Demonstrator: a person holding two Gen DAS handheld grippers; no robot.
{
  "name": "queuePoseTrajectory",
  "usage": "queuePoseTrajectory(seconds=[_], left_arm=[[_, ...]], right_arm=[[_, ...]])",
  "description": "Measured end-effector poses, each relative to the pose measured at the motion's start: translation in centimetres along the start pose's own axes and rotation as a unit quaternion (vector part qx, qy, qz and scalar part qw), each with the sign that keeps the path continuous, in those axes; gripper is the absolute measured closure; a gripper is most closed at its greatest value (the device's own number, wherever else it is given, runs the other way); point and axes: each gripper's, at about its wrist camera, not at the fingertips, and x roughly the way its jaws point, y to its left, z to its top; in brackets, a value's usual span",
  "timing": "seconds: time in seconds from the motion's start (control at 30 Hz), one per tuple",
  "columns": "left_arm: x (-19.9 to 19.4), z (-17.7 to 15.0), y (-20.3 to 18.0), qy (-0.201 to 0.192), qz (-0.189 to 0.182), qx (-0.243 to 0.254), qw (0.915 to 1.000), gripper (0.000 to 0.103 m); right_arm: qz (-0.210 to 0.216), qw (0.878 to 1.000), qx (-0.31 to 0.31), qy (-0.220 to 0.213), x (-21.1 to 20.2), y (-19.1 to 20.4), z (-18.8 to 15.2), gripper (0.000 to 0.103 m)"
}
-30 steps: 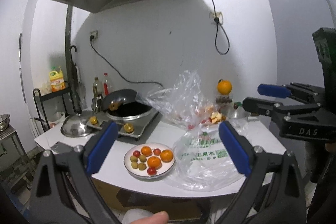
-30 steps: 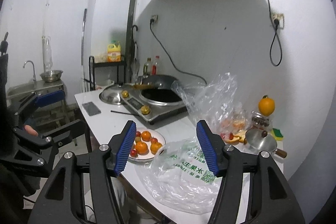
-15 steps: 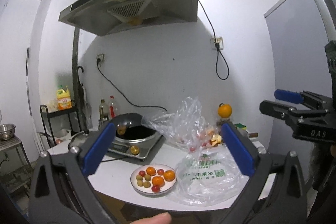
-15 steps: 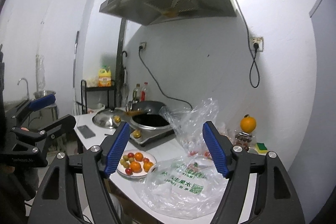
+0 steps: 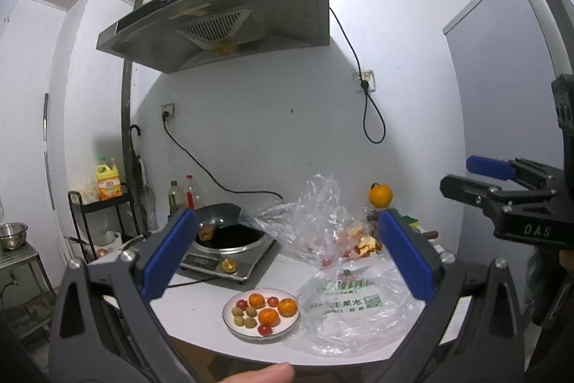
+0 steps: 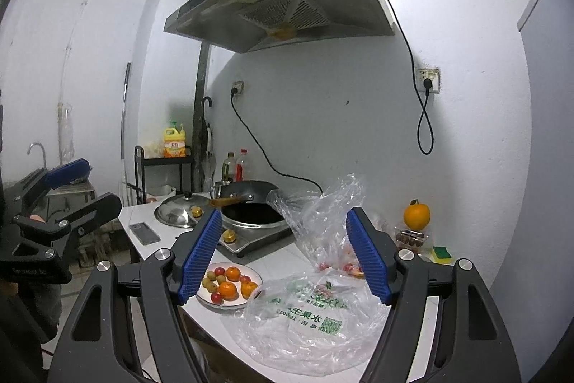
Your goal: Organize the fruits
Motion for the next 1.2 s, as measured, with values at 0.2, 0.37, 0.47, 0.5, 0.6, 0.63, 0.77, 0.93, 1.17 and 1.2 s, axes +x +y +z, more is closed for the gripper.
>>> queuePoseTrajectory(seconds=[0.2,0.37,0.47,0.5,0.6,0.63,0.77,0.93,1.17,1.2], left_arm=[[-0.22,0.05,-0.18,-0.003,-0.002,0.002,1.0000,0.001],[-0.23,0.17,-0.19,-0.002,-0.008,0.002,1.0000,0.001],[-0.39,0.17,-0.15,-0.008,-0.005,0.000,1.0000,0.001],[-0.44,0.13,-0.12,-0.011,-0.003,-0.001,0.9999,0.001],[-0.48,0.15,-0.01,-0.012,-0.002,-0.006,0.9999,0.001],[-0.57,0.14,0.01,-0.013,-0.002,-0.006,0.9999,0.001],[-0.58,0.19,0.03,-0.013,-0.003,-0.006,0.9999,0.001],[-0.53,0.24,-0.08,-0.011,-0.007,-0.007,0.9999,0.001],[-0.70,0.38,-0.28,-0.014,-0.008,-0.010,0.9998,0.001],[-0.71,0.37,-0.30,-0.014,-0.008,-0.010,0.9998,0.001]], right_arm=[[0.000,1.000,0.002,-0.001,0.09,-0.18,-0.03,0.028],[0.001,1.000,0.001,0.000,0.10,-0.24,-0.10,0.028],[0.003,1.000,0.000,0.001,0.06,-0.20,-0.10,0.028],[0.003,1.000,-0.001,0.003,0.09,-0.19,-0.09,0.028],[0.005,1.000,-0.002,0.003,0.07,-0.08,-0.12,0.028],[0.005,1.000,-0.001,0.002,0.06,-0.14,-0.08,0.028],[0.005,1.000,0.001,-0.001,0.13,-0.29,-0.06,0.028],[0.005,1.000,0.001,-0.001,0.12,-0.32,-0.18,0.028],[0.005,1.000,0.001,-0.001,0.11,-0.32,-0.15,0.028],[0.005,1.000,0.002,-0.001,0.11,-0.31,-0.16,0.028]])
